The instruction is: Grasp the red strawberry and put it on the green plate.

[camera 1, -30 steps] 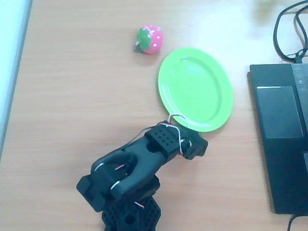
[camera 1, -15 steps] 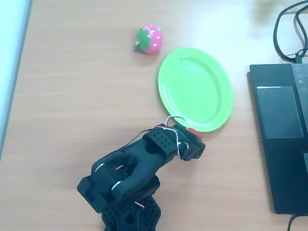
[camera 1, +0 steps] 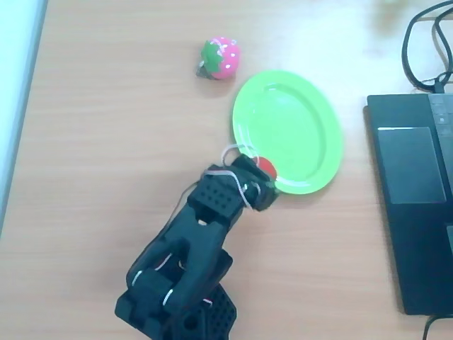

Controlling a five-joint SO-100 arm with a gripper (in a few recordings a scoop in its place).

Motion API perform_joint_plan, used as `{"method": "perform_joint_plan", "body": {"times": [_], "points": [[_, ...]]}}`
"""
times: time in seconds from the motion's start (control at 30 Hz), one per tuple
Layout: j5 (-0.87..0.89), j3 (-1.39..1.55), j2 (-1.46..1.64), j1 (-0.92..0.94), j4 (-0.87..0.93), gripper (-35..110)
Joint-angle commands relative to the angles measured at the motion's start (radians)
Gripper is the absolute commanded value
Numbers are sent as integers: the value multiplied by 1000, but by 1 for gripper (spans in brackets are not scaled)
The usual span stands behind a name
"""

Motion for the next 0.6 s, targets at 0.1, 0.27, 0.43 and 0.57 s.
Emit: {"method": "perform_joint_plan", "body": {"times": [0.1,0.27,0.43,0.57], "points": [[416,-500,-296,-87,301,25],[693,-807,-572,-100,322,23],[862,-1034,-824,-94,359,21],[928,-1137,-1005,-89,342,18]]}}
